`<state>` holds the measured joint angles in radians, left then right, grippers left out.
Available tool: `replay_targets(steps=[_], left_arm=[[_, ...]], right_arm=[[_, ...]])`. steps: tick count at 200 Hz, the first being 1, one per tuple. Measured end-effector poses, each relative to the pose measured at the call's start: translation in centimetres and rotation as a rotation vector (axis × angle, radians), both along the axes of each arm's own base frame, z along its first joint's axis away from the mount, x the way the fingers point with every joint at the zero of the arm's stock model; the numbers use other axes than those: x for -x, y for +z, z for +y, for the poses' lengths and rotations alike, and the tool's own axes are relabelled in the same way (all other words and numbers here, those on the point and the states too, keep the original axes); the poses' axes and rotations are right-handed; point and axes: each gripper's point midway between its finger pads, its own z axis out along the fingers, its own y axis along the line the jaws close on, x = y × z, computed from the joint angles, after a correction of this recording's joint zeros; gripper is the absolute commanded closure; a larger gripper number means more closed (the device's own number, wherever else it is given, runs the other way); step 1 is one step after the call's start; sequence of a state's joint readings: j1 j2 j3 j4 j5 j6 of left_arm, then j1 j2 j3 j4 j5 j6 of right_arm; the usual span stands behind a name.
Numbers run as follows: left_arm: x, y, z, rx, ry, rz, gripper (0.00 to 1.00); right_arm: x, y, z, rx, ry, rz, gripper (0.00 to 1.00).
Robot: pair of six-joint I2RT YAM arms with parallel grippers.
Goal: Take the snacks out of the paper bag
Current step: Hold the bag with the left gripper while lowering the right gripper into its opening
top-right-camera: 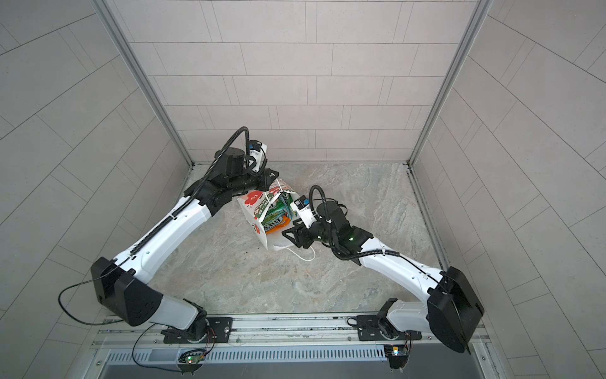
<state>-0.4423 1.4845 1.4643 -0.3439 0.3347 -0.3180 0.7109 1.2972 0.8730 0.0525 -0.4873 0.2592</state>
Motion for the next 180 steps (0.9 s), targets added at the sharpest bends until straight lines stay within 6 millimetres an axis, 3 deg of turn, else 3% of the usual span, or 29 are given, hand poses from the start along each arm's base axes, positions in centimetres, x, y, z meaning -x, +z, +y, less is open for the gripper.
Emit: replay_targets(steps=[46, 75, 118, 180], left_arm=[[-0.3, 0.3, 0.7, 0.044, 0.009, 0.008, 1.00], [-0.1, 0.9, 1.0, 0.062, 0.012, 0.000, 1.00], [0.0, 1.1, 1.2, 0.082, 0.007, 0.001, 1.00], [0.2, 0.8, 1.2, 0.101, -0.006, 0.023, 1.00]], right_arm=[[-0.7, -2.7, 2.8, 0.064, 0.044, 0.031, 0.53], [-2.3, -4.8, 3.5, 0.128, 0.006, 0.030, 0.55], [-5.6, -7.2, 3.2, 0.230, -0.113, -0.006, 0.56], [-9.5, -8.3, 1.2, 0.326, -0.323, -0.090, 0.62]])
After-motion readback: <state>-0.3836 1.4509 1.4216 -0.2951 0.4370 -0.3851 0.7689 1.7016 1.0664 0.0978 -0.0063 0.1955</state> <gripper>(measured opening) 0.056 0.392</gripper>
